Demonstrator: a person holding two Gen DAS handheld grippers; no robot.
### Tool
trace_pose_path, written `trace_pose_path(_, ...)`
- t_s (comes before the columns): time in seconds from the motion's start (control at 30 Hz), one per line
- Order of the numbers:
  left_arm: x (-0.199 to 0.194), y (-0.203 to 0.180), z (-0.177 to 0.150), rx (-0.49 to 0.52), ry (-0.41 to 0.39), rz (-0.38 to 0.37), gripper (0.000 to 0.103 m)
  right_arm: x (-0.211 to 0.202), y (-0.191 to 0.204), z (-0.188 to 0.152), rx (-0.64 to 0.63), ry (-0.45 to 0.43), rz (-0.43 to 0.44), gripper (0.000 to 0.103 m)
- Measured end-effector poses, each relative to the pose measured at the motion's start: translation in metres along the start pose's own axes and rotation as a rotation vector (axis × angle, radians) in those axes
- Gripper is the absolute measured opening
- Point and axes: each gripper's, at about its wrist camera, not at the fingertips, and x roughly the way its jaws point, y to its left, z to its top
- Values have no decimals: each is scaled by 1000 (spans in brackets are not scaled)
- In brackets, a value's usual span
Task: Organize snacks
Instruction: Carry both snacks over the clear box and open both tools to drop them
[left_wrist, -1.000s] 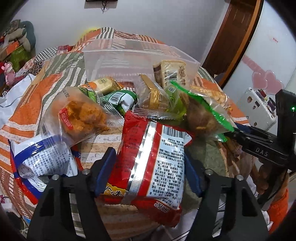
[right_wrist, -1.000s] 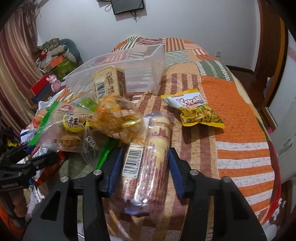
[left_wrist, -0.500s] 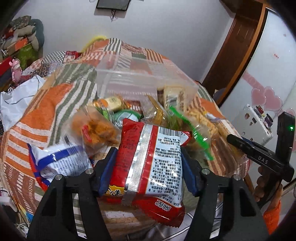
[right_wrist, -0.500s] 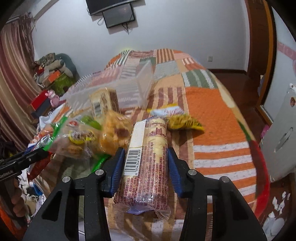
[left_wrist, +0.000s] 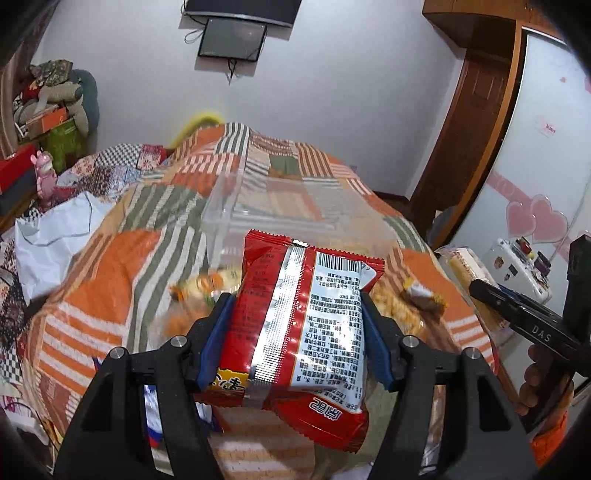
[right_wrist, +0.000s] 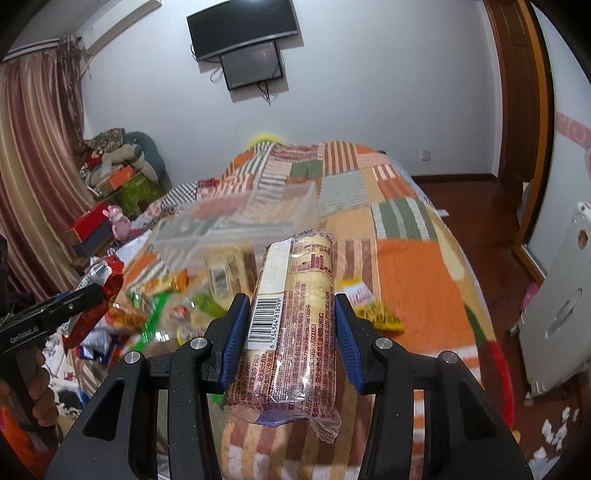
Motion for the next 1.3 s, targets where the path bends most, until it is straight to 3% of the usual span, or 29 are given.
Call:
trace_pose_path(0.87,64,-8,91,43,-54,64,65,44,22,68,-50,-113,38,42)
trace_pose_path(1.3,118,-1,118,35,-9,89,65,87,21,79,-51,-50,77,42)
